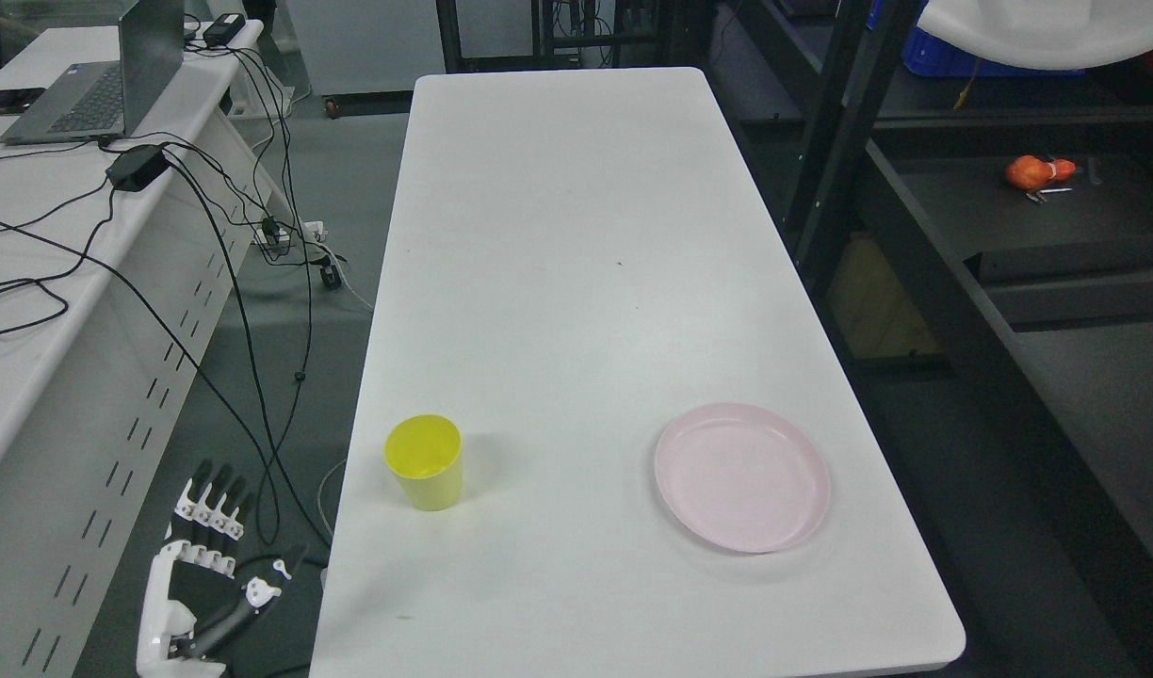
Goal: Place yellow IKEA cup on middle right shelf
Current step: 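Raise the left hand and move it toward the yellow cup, then close the left hand fingers around the yellow cup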
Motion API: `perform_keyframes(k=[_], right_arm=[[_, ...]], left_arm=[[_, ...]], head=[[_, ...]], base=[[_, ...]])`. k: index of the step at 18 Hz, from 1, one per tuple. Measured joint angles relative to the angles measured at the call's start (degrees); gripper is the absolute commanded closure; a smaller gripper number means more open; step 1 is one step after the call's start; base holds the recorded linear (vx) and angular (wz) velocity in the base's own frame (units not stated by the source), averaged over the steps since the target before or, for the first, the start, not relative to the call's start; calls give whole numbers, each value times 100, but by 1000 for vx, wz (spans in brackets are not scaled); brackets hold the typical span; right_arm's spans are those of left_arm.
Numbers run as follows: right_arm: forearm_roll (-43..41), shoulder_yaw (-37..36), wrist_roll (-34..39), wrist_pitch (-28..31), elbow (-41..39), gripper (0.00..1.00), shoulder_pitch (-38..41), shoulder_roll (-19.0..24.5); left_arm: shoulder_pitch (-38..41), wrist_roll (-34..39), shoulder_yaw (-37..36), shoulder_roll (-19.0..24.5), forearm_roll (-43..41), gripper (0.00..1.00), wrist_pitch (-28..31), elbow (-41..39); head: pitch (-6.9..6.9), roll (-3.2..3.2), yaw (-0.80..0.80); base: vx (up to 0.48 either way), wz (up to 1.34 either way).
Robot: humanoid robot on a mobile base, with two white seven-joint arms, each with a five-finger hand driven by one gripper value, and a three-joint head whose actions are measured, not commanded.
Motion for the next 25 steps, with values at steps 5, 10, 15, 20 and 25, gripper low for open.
perform_keyframes(k=[5,10,15,20,25], right_arm=[[0,0,0,0,0,1,1,0],[0,0,0,0,0,1,1,0],[0,0,0,0,0,1,1,0],[0,0,0,0,0,1,1,0],[0,0,-1,0,0,1,0,0]], left_arm=[[46,-19,-95,42,136,1,-27,25],[-250,-35,-156,52,204,2,170,264],[-781,-364,-233,63,229,2,402,475],[-1348,-708,-399,57,236,2,1043,661],[-1718,-743,-517,10,219,2,1594,857]], head=[[0,0,0],[0,0,0],[0,0,0],[0,0,0],[0,0,0]], base=[[0,0],[0,0],[0,0],[0,0],[0,0]])
